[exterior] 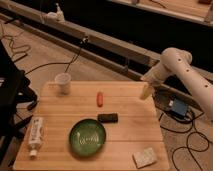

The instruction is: Place the eraser on the white sponge

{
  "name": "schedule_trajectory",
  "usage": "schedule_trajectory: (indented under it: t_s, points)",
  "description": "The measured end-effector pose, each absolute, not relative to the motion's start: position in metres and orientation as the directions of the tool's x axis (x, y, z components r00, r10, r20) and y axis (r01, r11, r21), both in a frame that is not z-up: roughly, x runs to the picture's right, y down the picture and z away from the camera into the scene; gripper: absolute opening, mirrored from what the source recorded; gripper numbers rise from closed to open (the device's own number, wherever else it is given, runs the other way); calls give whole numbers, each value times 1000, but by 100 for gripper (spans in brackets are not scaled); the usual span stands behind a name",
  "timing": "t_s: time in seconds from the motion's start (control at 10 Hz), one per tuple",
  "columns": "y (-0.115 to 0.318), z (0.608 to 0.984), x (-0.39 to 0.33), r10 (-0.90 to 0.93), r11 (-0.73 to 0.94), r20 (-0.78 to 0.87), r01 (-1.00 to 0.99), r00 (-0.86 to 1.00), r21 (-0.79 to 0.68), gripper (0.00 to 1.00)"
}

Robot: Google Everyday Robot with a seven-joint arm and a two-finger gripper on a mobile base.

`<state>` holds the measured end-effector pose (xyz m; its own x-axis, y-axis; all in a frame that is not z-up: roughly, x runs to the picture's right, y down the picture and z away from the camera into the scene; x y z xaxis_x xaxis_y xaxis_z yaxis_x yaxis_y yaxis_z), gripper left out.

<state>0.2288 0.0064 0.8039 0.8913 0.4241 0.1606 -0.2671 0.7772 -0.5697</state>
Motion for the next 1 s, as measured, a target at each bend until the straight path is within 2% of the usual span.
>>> schedule_trajectory:
  t_s: [0.6,1.0]
  points:
    - [6,803,226,398,793,171,-244,901,-559,80]
    - [21,813,194,356,803,235,-168,905,-572,80]
